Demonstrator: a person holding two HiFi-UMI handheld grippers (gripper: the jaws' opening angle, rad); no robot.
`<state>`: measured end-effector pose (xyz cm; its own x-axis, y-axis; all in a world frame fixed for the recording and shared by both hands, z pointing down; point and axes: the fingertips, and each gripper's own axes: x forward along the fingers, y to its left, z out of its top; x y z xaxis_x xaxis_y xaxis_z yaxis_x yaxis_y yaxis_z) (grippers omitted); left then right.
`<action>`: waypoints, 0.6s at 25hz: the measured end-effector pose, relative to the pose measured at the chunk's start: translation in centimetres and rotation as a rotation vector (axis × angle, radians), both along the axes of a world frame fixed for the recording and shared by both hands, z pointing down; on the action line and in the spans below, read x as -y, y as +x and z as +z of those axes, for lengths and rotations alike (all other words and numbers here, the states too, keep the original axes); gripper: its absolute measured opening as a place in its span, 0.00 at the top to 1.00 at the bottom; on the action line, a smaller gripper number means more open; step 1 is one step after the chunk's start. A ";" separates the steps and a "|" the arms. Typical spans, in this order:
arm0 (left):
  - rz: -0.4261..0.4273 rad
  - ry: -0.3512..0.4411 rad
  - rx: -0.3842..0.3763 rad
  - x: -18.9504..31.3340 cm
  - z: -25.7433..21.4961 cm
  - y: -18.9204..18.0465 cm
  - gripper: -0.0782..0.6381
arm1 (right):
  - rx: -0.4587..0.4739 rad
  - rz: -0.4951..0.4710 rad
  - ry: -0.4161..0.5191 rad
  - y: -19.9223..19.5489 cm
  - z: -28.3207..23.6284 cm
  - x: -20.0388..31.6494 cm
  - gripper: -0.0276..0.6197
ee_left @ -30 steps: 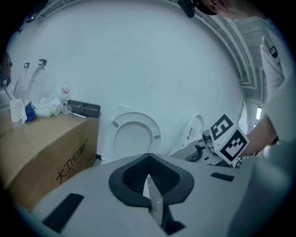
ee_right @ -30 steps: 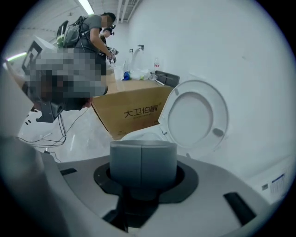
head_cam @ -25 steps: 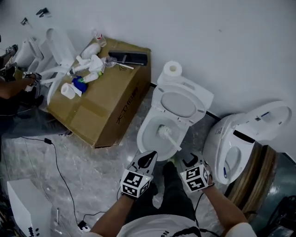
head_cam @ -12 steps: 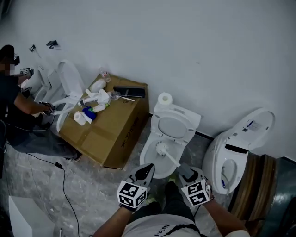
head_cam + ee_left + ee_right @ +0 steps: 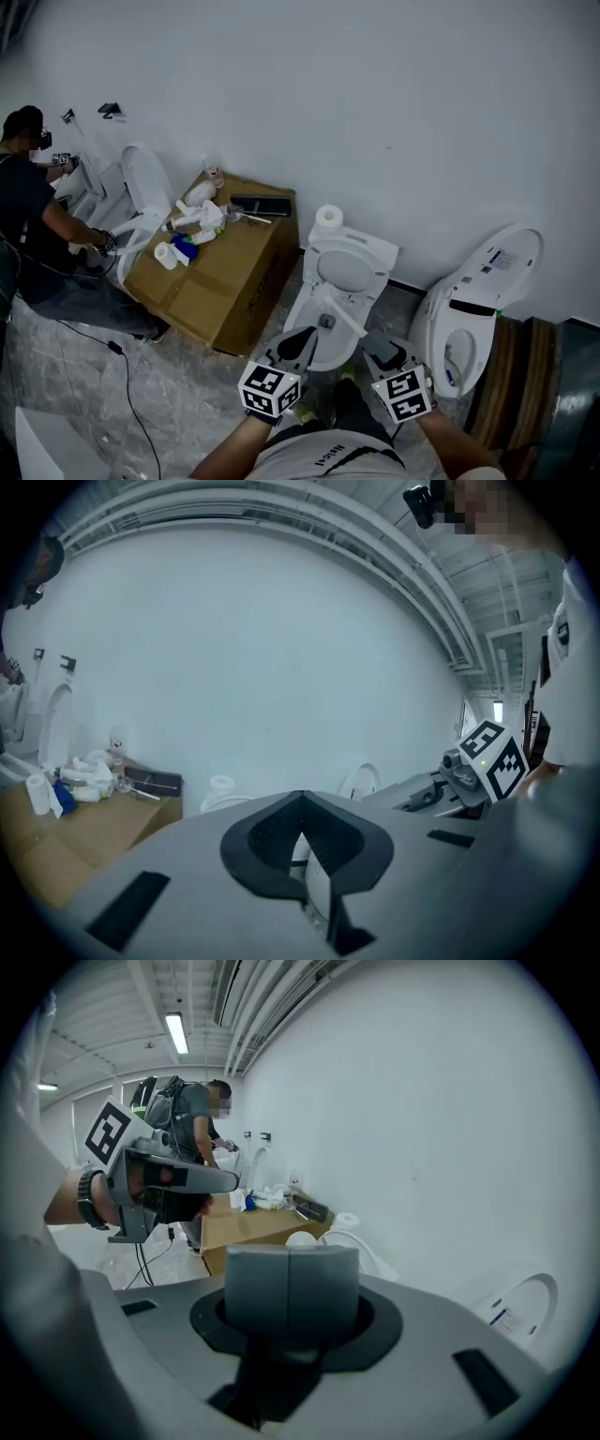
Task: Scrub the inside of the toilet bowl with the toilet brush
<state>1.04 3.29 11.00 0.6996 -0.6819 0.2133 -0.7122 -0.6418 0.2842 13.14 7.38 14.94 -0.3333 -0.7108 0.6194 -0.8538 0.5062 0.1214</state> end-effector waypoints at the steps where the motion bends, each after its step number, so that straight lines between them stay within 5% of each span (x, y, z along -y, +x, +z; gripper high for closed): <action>1: 0.002 0.006 0.000 0.0 -0.4 0.1 0.88 | 0.003 0.002 0.009 0.0 -0.5 -0.1 0.72; 15: -0.013 0.071 -0.019 0.1 -4.1 -0.1 0.88 | 0.040 0.013 0.072 -0.1 -4.4 -1.0 0.72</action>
<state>0.92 3.20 6.87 0.6939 -0.7039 0.1514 -0.7157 -0.6514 0.2520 13.05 8.38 10.53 -0.3469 -0.7576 0.5530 -0.8653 0.4860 0.1231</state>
